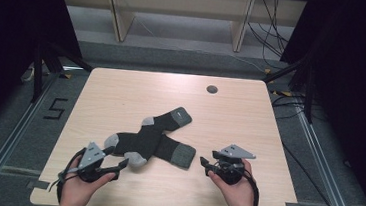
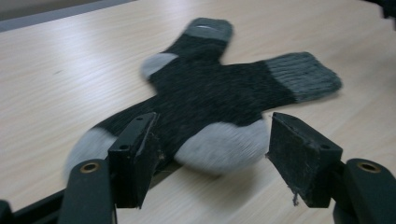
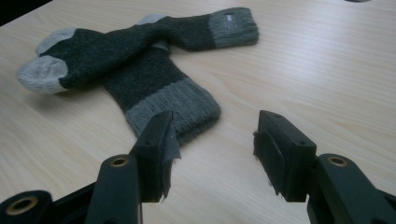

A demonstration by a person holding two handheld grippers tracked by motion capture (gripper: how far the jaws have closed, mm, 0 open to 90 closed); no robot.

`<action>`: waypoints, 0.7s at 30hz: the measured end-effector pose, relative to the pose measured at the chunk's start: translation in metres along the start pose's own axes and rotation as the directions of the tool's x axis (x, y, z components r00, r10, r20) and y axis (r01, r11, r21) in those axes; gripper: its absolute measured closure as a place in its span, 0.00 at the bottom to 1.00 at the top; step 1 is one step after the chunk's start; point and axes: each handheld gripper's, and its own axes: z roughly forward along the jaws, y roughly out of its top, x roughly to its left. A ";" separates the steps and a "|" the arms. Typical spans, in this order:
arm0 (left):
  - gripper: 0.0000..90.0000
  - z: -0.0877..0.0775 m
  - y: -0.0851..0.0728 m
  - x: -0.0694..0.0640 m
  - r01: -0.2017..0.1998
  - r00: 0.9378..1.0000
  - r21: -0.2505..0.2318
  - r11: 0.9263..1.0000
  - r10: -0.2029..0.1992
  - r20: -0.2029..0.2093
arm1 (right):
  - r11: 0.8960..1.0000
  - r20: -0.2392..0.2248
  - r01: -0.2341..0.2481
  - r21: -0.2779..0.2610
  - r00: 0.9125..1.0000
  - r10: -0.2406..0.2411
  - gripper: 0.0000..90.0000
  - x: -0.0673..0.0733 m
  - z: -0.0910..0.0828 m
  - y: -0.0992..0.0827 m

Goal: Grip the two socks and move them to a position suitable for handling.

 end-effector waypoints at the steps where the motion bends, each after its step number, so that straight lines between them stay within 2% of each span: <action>1: 0.35 0.006 0.006 -0.005 -0.038 0.999 0.037 0.999 0.037 0.014 | 1.000 -0.009 -0.002 -0.003 1.000 0.002 0.53 0.002 0.002 0.001; 2: 0.34 0.012 0.010 -0.007 -0.071 0.997 0.058 0.996 0.070 0.026 | 1.000 -0.012 0.017 0.000 1.000 -0.017 0.53 0.004 0.005 0.004; 3: 0.33 0.016 0.012 -0.009 -0.093 0.995 0.075 0.993 0.091 0.038 | 1.000 -0.021 0.005 0.015 1.000 -0.005 0.53 0.006 0.008 0.005; 4: 0.32 0.016 0.012 -0.009 -0.093 0.995 0.075 0.993 0.091 0.038 | 1.000 -0.021 0.005 0.015 1.000 -0.005 0.53 0.006 0.008 0.005; 5: 0.32 0.027 0.014 -0.014 -0.153 0.988 0.131 0.980 0.147 0.055 | 0.999 -0.030 0.015 0.031 0.999 -0.014 0.53 0.008 0.014 0.007; 6: 0.32 0.027 0.014 -0.014 -0.153 0.988 0.131 0.980 0.147 0.055 | 0.999 -0.030 0.015 0.031 0.999 -0.014 0.53 0.008 0.014 0.007; 7: 0.32 0.032 0.016 -0.014 -0.231 0.973 0.158 0.960 0.224 0.061 | 0.999 -0.021 0.029 0.044 0.999 -0.028 0.53 0.009 0.015 0.007; 8: 0.32 0.037 0.014 -0.018 -0.241 0.970 0.172 0.955 0.234 0.060 | 0.999 -0.022 0.020 0.048 1.000 -0.019 0.53 0.011 0.018 0.007; 9: 0.32 0.041 0.014 -0.020 -0.278 0.961 0.209 0.938 0.270 0.068 | 0.997 -0.021 0.033 0.066 0.999 -0.032 0.53 0.011 0.020 0.007; 10: 0.32 0.044 0.012 -0.022 -0.287 0.958 0.231 0.930 0.279 0.067 | 0.997 -0.026 0.027 0.079 0.999 -0.025 0.53 0.012 0.023 0.007; 11: 0.33 0.051 0.008 -0.026 -0.306 0.951 0.262 0.915 0.305 0.044 | 0.996 -0.041 0.001 0.093 0.999 0.003 0.53 0.014 0.029 0.005; 12: 0.33 0.051 0.008 -0.026 -0.306 0.951 0.262 0.915 0.305 0.044 | 0.996 -0.041 0.001 0.093 0.999 0.003 0.53 0.014 0.029 0.005; 13: 0.34 0.054 0.007 -0.027 -0.311 0.949 0.265 0.913 0.314 0.034 | 0.992 -0.025 0.004 0.124 1.000 -0.001 0.51 0.014 0.033 0.003; 14: 0.34 0.056 0.005 -0.027 -0.300 0.952 0.283 0.911 0.304 0.029 | 0.992 -0.025 0.004 0.124 1.000 -0.001 0.51 0.014 0.033 0.003; 15: 0.40 0.058 0.003 -0.024 -0.287 0.955 0.293 0.912 0.298 0.007 | 0.991 -0.020 0.019 0.131 1.000 -0.016 0.50 0.012 0.037 0.002; 16: 0.42 0.058 0.003 -0.024 -0.287 0.955 0.293 0.912 0.298 0.007 | 0.991 -0.020 0.019 0.131 1.000 -0.016 0.50 0.012 0.037 0.002; 17: 0.42 0.059 0.002 -0.022 -0.274 0.958 0.293 0.916 0.286 0.002 | 0.991 -0.015 0.024 0.130 1.000 -0.023 0.50 0.011 0.038 0.002; 18: 0.45 0.059 0.002 -0.021 -0.262 0.962 0.295 0.919 0.273 0.003 | 0.988 -0.018 -0.036 0.149 0.999 0.039 0.49 0.013 0.039 0.002; 19: 0.46 0.060 0.002 -0.020 -0.259 0.963 0.296 0.920 0.268 0.008 | 0.987 -0.007 -0.044 0.156 0.999 0.046 0.49 0.013 0.039 0.003; 20: 0.48 0.060 0.002 -0.020 -0.259 0.963 0.297 0.919 0.269 0.007 | 0.987 -0.016 -0.048 0.154 0.999 0.051 0.49 0.013 0.041 0.003; 21: 0.49 0.060 0.002 -0.020 -0.257 0.964 0.296 0.920 0.266 0.011 | 0.986 -0.004 -0.034 0.161 0.999 0.035 0.48 0.012 0.040 0.004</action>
